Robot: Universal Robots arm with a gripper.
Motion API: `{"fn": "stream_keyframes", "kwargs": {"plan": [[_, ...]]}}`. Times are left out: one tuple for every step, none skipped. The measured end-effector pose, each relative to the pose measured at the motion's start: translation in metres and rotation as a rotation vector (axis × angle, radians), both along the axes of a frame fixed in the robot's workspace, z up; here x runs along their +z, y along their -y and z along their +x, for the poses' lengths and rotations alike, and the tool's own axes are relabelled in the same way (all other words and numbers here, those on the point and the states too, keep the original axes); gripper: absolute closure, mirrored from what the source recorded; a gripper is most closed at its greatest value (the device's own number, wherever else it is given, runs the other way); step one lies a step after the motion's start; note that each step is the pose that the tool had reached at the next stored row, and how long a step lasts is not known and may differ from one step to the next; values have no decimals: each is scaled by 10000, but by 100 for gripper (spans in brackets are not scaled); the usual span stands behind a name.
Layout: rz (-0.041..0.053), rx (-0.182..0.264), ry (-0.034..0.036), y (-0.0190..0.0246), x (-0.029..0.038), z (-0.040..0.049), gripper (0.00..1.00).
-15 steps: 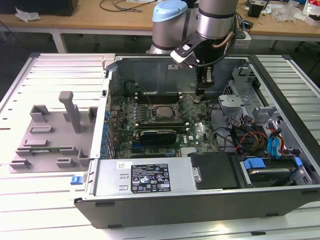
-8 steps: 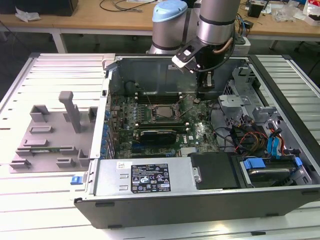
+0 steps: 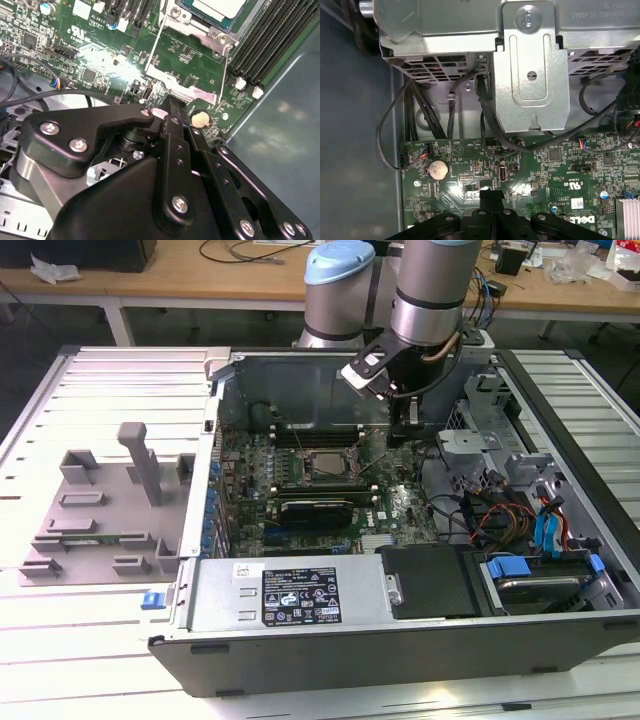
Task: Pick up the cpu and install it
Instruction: 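Close the cpu cover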
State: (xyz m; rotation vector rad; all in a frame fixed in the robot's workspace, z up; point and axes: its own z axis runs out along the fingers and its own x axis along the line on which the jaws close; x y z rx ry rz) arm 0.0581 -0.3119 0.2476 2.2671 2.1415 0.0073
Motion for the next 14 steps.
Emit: {"fn": "stream_keyframes", "kwargs": {"plan": [[-1, 0, -1, 0, 0, 0, 89], [-1, 0, 0, 0, 0, 0, 89], [-1, 1, 0, 0, -1, -8, 89], [2, 0, 0, 0, -2, -31, 89], [1, 1, 0, 0, -1, -46, 89], [2, 0, 2, -1, -1, -83, 89], [1, -2, 12, 0, -1, -125, 89], [1, -2, 18, -1, -1, -146, 89], [1, -3, 25, -1, -1, -172, 89], [1, -7, 34, -2, -1, -209, 89], [1, -8, 42, -4, -1, -252, 89], [0, -15, 55, -7, -1, -308, 89], [0, -20, 72, -8, -1, -369, 89], [4, -24, 86, -8, -1, -412, 89]]}}
